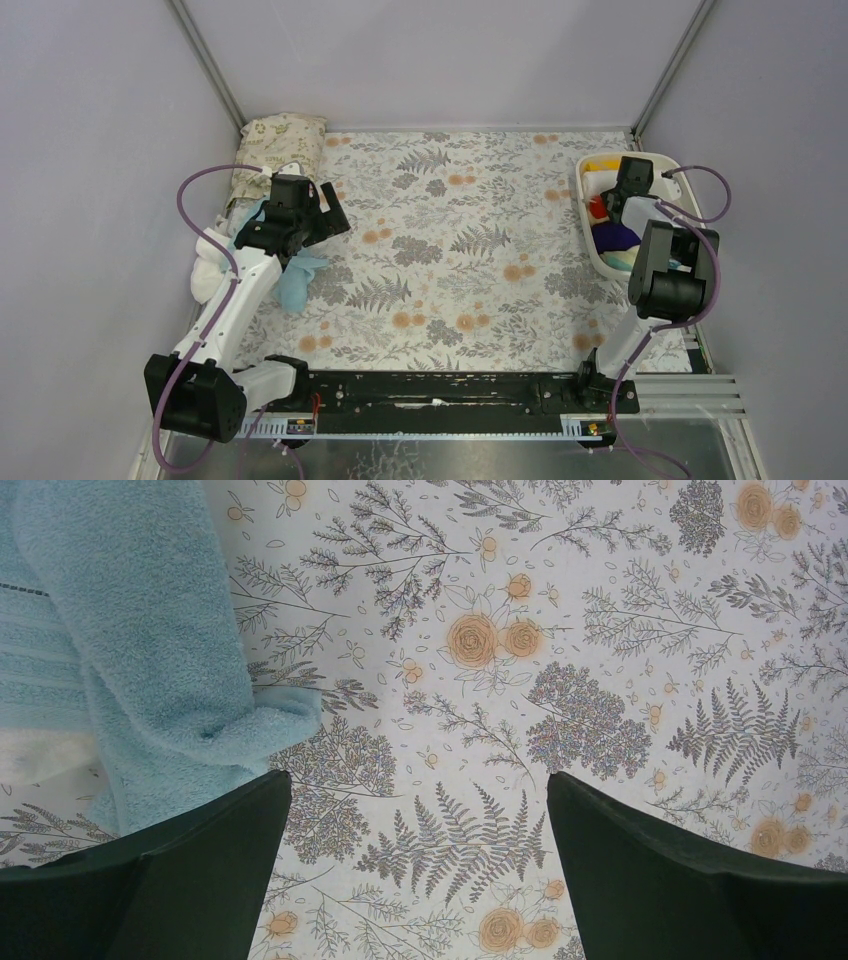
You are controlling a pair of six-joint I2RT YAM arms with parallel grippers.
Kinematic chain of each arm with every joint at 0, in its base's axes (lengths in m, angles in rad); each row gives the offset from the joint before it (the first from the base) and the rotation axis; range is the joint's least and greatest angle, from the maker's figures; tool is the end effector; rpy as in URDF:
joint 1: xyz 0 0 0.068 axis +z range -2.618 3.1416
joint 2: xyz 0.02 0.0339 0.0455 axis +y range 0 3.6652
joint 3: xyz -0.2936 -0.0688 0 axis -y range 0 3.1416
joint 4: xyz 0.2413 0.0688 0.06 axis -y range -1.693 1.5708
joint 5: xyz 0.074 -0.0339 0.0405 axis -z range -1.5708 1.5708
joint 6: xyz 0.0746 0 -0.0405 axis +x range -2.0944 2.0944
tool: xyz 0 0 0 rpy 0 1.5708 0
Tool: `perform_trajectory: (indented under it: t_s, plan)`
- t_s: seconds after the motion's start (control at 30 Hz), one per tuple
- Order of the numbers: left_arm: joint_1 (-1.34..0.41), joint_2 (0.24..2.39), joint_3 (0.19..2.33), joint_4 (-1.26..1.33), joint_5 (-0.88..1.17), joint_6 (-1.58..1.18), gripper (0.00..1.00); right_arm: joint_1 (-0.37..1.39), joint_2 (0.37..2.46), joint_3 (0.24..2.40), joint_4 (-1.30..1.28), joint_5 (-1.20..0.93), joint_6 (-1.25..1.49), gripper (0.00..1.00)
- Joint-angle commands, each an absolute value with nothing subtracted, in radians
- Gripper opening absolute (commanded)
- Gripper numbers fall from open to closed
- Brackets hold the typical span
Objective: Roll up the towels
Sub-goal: Place the towel in the bin.
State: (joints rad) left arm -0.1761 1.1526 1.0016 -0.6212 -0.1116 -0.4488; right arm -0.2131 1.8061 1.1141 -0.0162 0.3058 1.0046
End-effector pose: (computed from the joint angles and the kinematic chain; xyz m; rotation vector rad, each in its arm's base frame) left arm 0.2520 -0.0364 0.3015 -0.3732 2.3141 -0.1794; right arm 0.4085 -0.1114 0.1968 1.4086 1.7431 0.0787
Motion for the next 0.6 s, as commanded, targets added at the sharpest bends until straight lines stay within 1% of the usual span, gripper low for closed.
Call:
perform_trajectory:
  t_s: [0.0,0.1,0.13,0.2,0.4,0.5,0.57]
  plan:
    - [-0.172,1.133,0.996,-0.584,-0.107,-0.431,1.0,-0.202,1.79,1.104,-0.123,0.239,0.988,0.27]
    - [-0.172,1.131,0.996,-0.584,-0.106,-0.431,1.0,-0.204,1.767,1.128,-0.16,0.249,0.979,0.28]
    - [-0.172,1.129,0.996,-0.584,-0.107,-0.43,1.0,-0.204,1.756,1.128,-0.162,0.251,0.984,0.29]
    - [-0.172,1.127,0.994,-0.583,-0.107,-0.432,1.0,-0.205,1.734,1.116,-0.156,0.259,0.985,0.35]
    - [-0.171,1.124,0.994,-0.583,-0.105,-0.432,1.0,-0.206,1.713,1.139,-0.203,0.277,0.974,0.41]
    - [-0.171,1.123,0.994,-0.583,-0.106,-0.431,1.0,-0.206,1.697,1.143,-0.216,0.289,0.966,0.48]
    - [-0.172,1.122,0.994,-0.583,-0.107,-0.431,1.0,-0.206,1.685,1.142,-0.216,0.291,0.958,0.51]
